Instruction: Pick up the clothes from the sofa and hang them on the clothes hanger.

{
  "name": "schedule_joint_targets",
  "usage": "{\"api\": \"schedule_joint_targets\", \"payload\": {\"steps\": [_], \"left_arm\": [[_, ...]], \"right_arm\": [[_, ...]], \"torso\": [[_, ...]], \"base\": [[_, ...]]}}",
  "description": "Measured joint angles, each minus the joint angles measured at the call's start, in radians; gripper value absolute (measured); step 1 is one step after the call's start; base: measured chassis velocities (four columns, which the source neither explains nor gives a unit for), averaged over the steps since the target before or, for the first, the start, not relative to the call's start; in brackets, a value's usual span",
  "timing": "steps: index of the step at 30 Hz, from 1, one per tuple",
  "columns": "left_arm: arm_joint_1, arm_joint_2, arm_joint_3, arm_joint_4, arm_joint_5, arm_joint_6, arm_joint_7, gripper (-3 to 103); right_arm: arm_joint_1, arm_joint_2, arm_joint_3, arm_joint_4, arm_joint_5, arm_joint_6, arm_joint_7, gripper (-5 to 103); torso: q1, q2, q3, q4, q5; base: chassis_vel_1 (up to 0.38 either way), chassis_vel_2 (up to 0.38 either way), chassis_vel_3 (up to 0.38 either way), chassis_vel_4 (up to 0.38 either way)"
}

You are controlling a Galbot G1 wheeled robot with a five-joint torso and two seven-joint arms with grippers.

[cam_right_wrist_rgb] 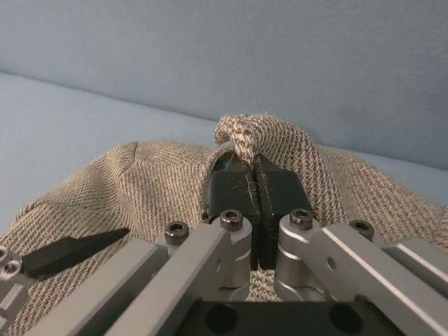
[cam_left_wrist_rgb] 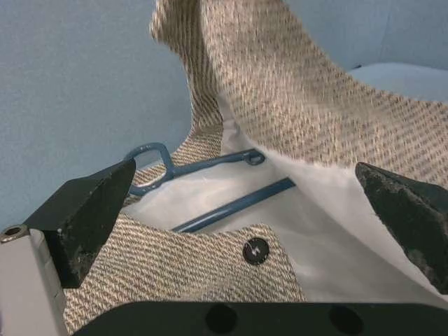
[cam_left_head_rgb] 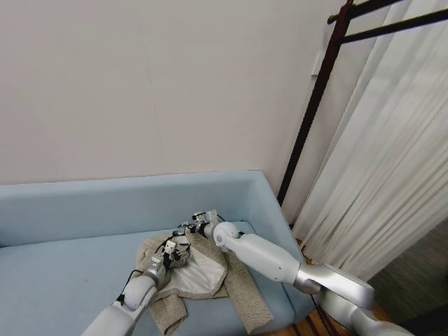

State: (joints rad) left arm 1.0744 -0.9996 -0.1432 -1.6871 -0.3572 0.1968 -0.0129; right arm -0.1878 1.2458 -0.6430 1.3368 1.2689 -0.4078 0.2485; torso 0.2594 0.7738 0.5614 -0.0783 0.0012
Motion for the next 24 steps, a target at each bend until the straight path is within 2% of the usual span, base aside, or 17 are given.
{"api": "schedule_joint_targets", "payload": {"steps": [2, 7, 11, 12, 14, 21, 24], "left_arm": [[0.002, 0.005, -0.006, -0.003, 0.0, 0.006, 0.004, 100], [0.033, 0.025, -0.098, -0.027, -0.021, 0.011, 0.027, 100], [0.088, 0.023, -0.243, -0.059, -0.067, -0.001, 0.061, 100], [0.088, 0.023, -0.243, -0.059, -0.067, -0.001, 0.061, 100], [0.105, 0.017, -0.305, -0.063, -0.109, -0.009, 0.064, 100], [0.084, -0.015, -0.429, -0.053, -0.218, -0.006, 0.028, 100], [0.057, -0.029, -0.472, -0.048, -0.289, 0.022, -0.009, 100]], "right_arm": [[0.004, 0.0, 0.005, -0.003, 0.0, -0.001, -0.002, 0], [0.026, 0.0, 0.022, -0.018, 0.002, -0.011, -0.012, 0], [0.042, 0.008, 0.034, -0.05, -0.004, -0.016, -0.024, 0], [0.042, 0.008, 0.034, -0.05, -0.004, -0.016, -0.024, 0], [0.04, 0.006, 0.035, -0.054, -0.006, -0.017, -0.028, 0], [0.004, 0.006, 0.002, -0.001, -0.017, -0.015, -0.028, 0], [-0.018, 0.046, -0.033, 0.01, -0.046, -0.008, -0.028, 0]], "torso": [[0.0, 0.0, 0.0, 0.0, 0.0001], [0.0, 0.0, 0.0, 0.0005, 0.0002], [0.0, 0.0, 0.0, 0.0006, 0.0002], [0.0, 0.0, 0.0, 0.0006, 0.0002], [0.0, 0.0, 0.0, 0.0006, 0.0001], [0.0, 0.0, 0.0, 0.0001, 0.0001], [0.0, 0.0, 0.0, 0.0003, 0.0]], "base": [[0.0, 0.0, 0.0, 0.0], [0.0, 0.0, 0.0, 0.0], [0.0, 0.0, 0.0, 0.0], [0.0, 0.0, 0.0, 0.0], [0.0, 0.0, 0.0, 0.0], [0.0, 0.0, 0.0, 0.0], [0.0, 0.0, 0.0, 0.0]]}}
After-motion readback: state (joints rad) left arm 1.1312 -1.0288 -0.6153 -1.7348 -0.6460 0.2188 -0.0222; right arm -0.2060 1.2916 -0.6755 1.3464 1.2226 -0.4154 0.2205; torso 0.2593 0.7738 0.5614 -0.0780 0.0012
